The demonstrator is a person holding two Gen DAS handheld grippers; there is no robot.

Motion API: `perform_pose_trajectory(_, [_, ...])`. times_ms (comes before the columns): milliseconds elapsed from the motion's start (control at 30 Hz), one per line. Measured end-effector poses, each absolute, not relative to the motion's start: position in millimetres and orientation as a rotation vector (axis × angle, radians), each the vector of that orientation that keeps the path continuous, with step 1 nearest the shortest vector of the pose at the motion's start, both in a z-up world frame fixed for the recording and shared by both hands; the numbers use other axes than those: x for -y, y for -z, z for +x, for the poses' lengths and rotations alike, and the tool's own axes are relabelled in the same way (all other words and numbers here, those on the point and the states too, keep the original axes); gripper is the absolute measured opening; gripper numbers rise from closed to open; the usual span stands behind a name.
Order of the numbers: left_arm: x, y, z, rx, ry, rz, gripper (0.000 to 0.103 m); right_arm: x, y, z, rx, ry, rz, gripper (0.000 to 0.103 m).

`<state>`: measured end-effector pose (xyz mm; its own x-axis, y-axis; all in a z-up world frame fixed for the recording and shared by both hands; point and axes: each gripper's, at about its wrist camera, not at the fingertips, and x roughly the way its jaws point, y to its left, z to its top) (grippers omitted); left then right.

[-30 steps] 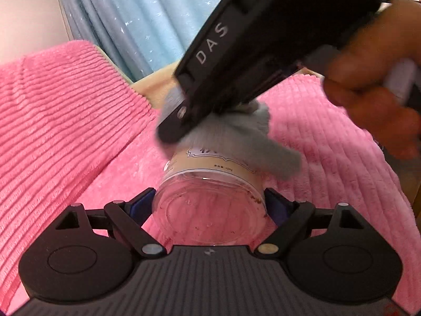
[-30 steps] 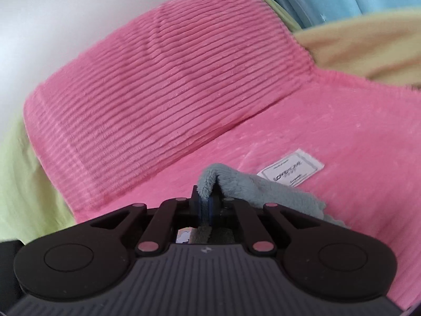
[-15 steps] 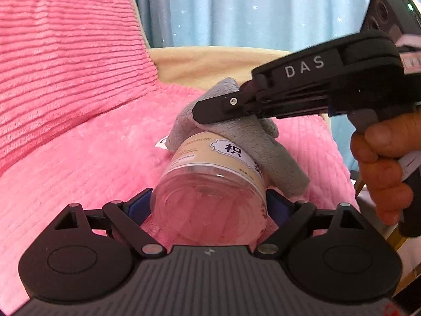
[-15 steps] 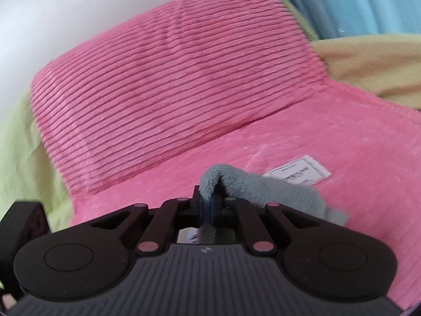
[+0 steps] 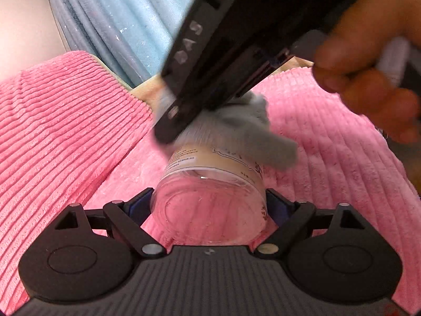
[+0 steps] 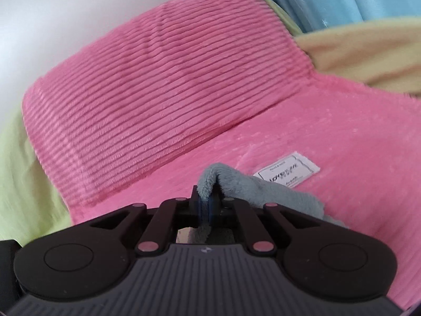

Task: Clean container

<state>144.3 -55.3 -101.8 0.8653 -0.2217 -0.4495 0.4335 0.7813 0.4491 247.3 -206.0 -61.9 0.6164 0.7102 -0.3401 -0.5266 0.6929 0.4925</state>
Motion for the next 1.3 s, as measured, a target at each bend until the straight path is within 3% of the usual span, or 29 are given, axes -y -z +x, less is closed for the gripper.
perform_pose_trajectory(100, [45.1, 93.5, 149.5, -0.426, 0.392, 0.416, 0.093, 202.3, 59.6, 242.5, -0.531, -0.727, 0.313, 0.002])
perform_pose_trajectory(233, [16.0, 84.9, 162.9, -0.503, 0.423, 0.118, 0.093, 204.0, 60.0, 241.3, -0.536, -0.730, 0.328, 0.002])
perform_pose_trajectory(367, [5.8, 88.3, 170.0, -0.561, 0.448, -0.012, 0.090, 203.0, 59.1, 240.7, -0.536, -0.742, 0.317, 0.003])
perform_pose_trajectory(500, [10.3, 89.5, 167.8, -0.548, 0.444, 0.046, 0.090, 190.5, 56.8, 232.1, -0.543, -0.850, 0.268, 0.004])
perform_pose_trajectory(667, [42.7, 100.3, 150.4, -0.447, 0.374, 0.420, 0.089, 179.7, 56.8, 225.3, -0.564, -0.940, 0.237, 0.004])
perform_pose_trajectory(800, [58.4, 107.6, 149.9, -0.407, 0.365, 0.543, 0.089, 195.1, 57.5, 235.4, -0.531, -0.783, 0.265, 0.002])
perform_pose_trajectory(1067, [57.3, 105.6, 145.7, -0.459, 0.377, 0.467, 0.089, 204.0, 59.4, 240.8, -0.517, -0.712, 0.295, 0.002])
perform_pose_trajectory(1300, [34.3, 98.5, 158.9, -0.527, 0.425, 0.203, 0.089, 203.9, 57.7, 238.3, -0.519, -0.718, 0.293, 0.002])
